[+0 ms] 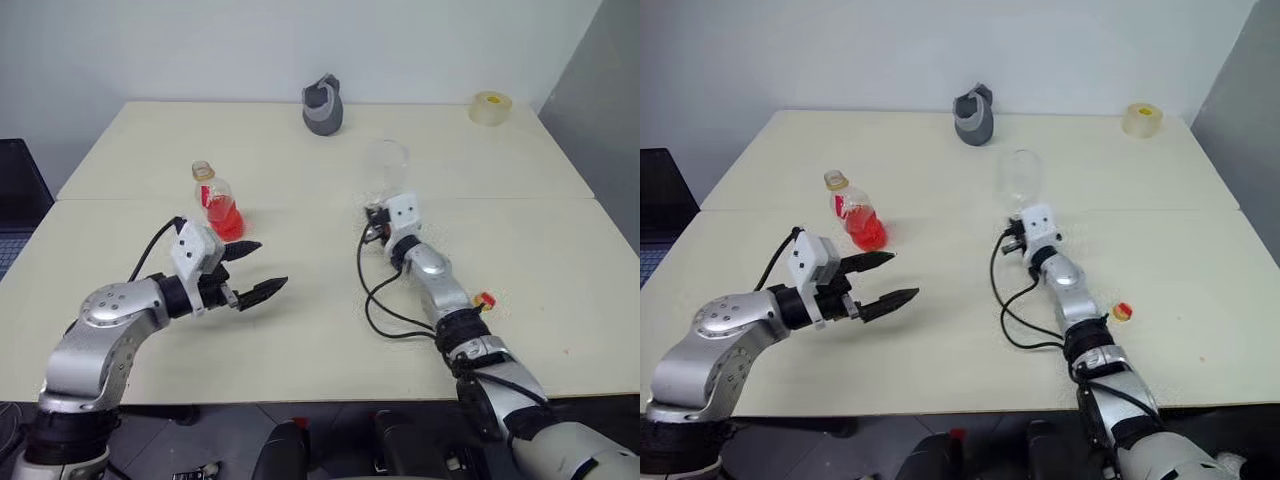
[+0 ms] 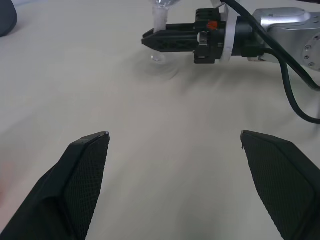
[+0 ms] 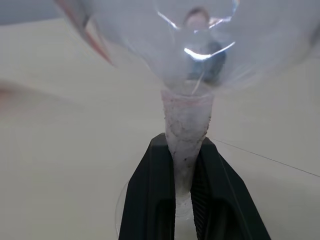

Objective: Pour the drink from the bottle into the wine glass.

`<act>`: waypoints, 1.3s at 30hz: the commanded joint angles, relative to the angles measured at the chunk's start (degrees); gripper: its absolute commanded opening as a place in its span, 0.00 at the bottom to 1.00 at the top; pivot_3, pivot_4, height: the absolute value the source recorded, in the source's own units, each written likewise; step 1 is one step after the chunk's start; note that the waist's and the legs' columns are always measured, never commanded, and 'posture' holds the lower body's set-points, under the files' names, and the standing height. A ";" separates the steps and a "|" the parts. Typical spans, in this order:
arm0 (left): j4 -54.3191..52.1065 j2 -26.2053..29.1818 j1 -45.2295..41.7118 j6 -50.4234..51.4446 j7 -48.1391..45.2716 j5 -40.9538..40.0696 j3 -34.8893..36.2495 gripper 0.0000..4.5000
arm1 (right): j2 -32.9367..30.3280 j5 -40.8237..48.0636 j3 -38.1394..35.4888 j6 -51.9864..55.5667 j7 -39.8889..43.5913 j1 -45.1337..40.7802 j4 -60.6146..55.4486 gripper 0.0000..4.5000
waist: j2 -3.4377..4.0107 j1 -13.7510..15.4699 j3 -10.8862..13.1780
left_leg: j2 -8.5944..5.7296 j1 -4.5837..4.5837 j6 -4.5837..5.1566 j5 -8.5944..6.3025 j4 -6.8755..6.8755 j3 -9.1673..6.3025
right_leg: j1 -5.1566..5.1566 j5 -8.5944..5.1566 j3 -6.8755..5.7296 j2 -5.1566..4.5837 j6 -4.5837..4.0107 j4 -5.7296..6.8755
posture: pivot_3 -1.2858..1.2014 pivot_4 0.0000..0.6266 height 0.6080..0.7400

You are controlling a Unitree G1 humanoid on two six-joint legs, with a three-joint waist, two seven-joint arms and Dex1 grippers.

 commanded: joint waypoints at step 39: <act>-10.67 4.43 0.37 4.83 7.20 -5.82 10.24 1.00 | 4.09 -2.34 5.74 2.95 9.65 -0.18 0.69 0.87 | 0.03 0.79 0.04 | -0.06 0.05 -0.01 0.00 0.03 -0.06 | 0.07 -0.01 -0.08 -0.03 -0.01 -0.02 | 0.52 0.24 1.00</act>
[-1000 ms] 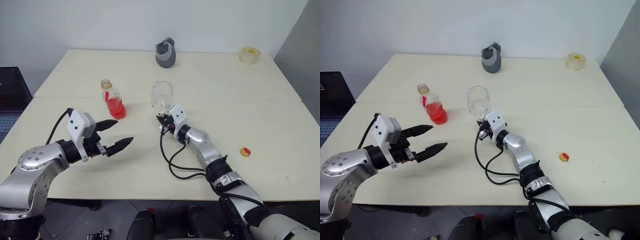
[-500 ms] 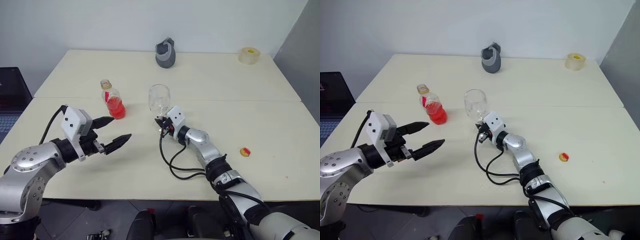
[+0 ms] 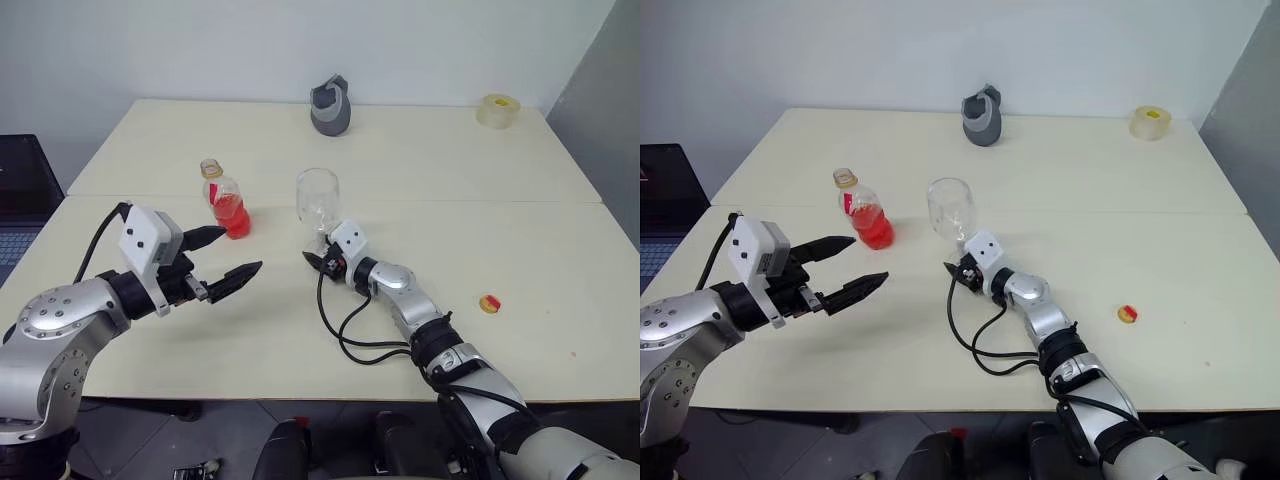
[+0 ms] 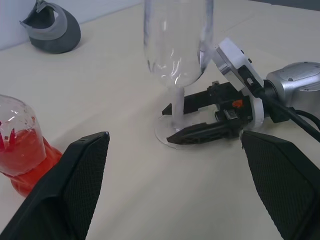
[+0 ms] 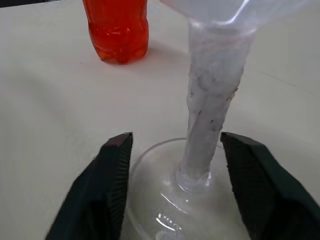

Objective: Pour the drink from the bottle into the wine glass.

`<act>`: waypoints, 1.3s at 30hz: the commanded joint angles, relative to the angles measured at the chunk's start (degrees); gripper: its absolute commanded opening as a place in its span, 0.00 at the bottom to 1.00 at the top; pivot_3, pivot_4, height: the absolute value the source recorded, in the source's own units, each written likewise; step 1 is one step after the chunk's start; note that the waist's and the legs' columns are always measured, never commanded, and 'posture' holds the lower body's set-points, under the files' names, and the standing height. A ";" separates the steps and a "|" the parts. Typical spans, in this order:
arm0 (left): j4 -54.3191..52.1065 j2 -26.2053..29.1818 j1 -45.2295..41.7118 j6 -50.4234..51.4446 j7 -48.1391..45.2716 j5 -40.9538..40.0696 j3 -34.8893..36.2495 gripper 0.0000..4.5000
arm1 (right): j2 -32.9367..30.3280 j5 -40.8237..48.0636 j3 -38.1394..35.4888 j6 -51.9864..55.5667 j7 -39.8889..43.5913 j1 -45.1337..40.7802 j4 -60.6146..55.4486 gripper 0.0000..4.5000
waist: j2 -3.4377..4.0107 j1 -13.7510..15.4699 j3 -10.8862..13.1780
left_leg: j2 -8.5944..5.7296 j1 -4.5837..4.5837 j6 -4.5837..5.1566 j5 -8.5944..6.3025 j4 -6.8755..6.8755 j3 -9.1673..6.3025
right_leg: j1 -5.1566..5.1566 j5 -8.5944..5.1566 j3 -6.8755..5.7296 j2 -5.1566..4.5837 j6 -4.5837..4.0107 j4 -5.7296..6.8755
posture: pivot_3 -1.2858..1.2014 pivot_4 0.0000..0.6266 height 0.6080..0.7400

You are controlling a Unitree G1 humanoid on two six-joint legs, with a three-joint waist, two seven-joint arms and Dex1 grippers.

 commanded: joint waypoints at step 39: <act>32.43 -16.85 -11.98 -21.88 19.65 20.53 -5.63 1.00 | -26.31 22.40 -0.74 40.30 11.38 21.55 -78.89 0.99 | -0.11 0.86 -0.04 | -0.05 -0.08 0.00 -0.01 0.04 -0.18 | 0.06 -0.05 -0.19 -0.03 -0.05 -0.06 | 0.52 0.24 1.00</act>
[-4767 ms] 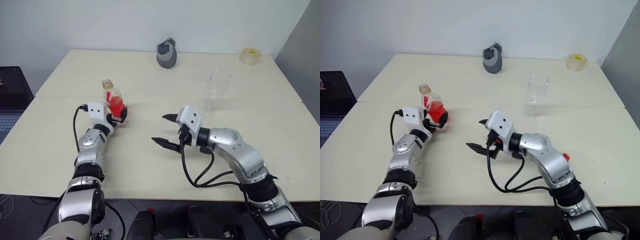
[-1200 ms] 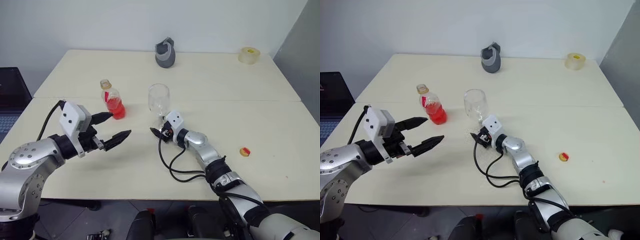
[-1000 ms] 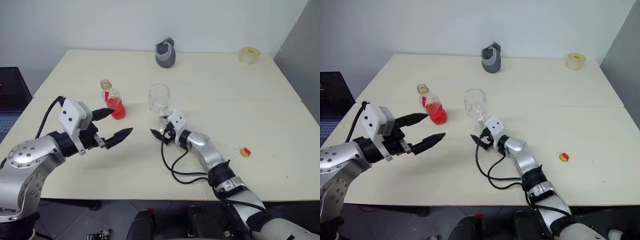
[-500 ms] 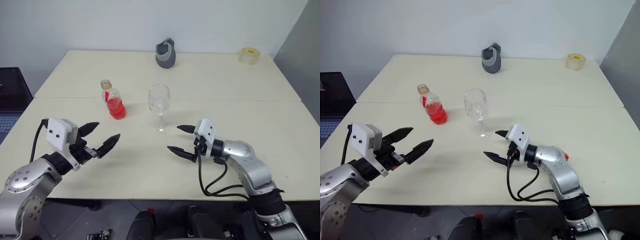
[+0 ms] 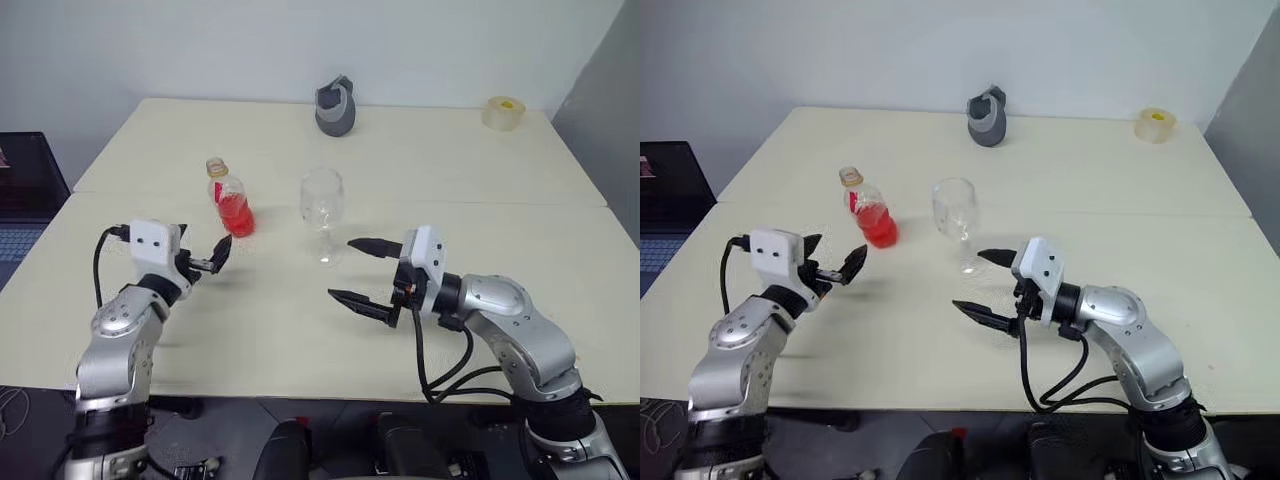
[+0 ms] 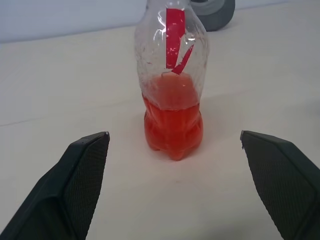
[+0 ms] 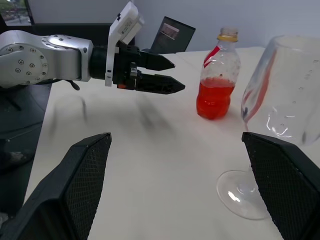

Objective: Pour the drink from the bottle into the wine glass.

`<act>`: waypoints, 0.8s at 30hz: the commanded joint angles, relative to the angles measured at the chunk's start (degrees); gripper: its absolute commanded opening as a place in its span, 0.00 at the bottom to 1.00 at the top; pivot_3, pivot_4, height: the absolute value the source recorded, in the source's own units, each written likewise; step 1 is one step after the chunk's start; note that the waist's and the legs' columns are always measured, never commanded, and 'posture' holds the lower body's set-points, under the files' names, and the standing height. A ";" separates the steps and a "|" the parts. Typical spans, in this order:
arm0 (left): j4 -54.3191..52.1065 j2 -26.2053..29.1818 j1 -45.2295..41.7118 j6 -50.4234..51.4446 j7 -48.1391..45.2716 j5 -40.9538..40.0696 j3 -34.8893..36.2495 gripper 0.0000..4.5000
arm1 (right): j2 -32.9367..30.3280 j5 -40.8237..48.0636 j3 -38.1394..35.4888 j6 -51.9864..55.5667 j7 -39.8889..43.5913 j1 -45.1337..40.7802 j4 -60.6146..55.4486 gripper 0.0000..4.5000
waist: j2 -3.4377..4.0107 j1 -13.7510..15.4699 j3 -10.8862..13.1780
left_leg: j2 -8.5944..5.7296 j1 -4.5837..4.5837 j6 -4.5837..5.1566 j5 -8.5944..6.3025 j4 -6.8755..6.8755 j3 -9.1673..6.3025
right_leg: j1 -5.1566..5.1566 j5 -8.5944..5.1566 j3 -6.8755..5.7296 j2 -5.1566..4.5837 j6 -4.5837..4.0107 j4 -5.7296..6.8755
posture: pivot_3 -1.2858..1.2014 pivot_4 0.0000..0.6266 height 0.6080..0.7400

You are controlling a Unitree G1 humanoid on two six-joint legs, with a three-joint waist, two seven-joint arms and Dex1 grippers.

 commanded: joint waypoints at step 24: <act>42.61 -0.41 -26.91 -20.33 -7.05 7.37 -5.39 1.00 | -4.68 2.15 -0.54 4.92 -5.34 -0.80 -9.09 0.99 | -0.03 0.05 0.00 | -0.06 -0.07 0.00 0.00 0.04 -0.05 | -0.01 0.00 -0.09 0.00 0.01 0.01 | 0.52 0.24 1.00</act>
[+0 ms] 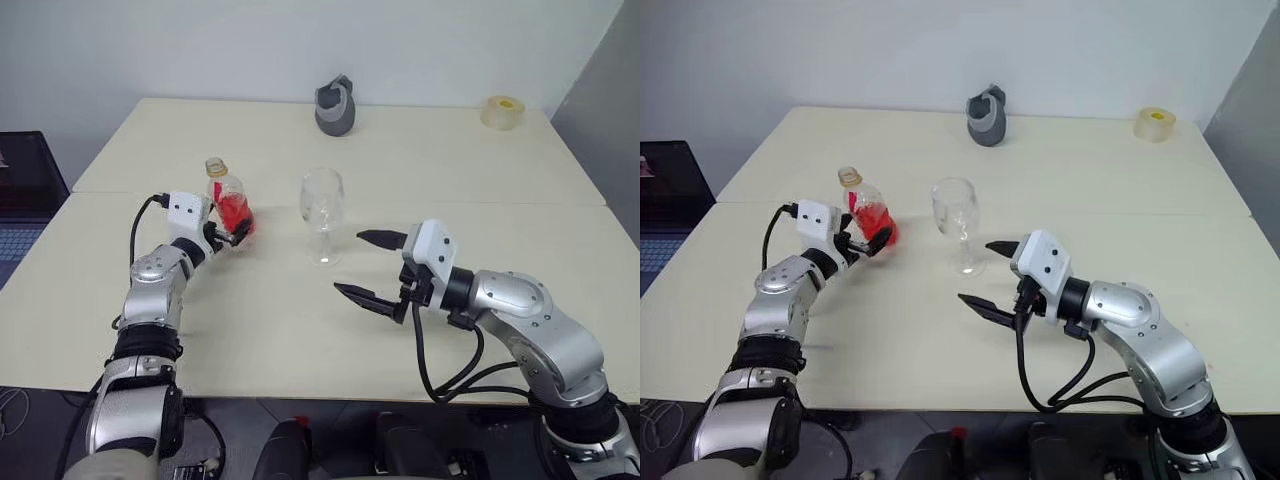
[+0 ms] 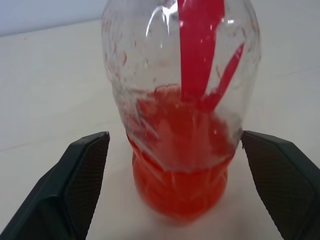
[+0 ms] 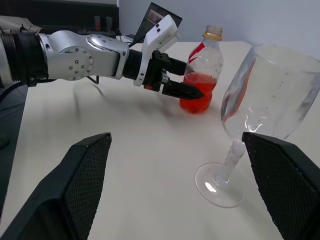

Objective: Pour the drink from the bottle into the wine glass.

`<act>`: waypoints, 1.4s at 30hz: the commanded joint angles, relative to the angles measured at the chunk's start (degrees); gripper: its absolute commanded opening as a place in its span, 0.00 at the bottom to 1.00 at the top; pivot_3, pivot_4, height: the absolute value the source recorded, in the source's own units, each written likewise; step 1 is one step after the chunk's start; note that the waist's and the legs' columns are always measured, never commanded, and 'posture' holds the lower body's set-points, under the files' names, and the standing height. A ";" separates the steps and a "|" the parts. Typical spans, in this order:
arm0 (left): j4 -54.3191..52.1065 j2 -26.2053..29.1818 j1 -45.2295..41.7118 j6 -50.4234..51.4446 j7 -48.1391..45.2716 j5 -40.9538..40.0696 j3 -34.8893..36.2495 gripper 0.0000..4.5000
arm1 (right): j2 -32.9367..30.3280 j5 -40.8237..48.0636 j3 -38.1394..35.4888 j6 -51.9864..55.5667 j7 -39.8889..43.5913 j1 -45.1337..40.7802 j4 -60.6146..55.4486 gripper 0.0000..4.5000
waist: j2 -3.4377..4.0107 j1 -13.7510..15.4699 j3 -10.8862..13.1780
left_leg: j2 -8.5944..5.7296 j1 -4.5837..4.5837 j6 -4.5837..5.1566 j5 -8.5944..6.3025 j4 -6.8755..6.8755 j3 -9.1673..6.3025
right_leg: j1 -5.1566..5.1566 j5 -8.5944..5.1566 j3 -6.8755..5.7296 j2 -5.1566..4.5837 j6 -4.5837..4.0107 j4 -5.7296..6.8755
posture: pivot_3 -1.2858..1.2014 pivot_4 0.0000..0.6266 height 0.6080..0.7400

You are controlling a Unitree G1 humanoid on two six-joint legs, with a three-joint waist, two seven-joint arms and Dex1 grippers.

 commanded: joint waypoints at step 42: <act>-3.33 -1.77 -6.57 -8.29 -0.59 3.37 -1.12 0.18 | 2.92 2.35 -3.75 -3.67 -4.58 0.46 -1.02 1.00 | -0.04 -0.02 0.02 | 0.00 -0.04 -0.01 0.01 0.04 -0.04 | -0.01 0.00 -0.01 0.00 0.00 0.03 | 0.52 0.24 1.00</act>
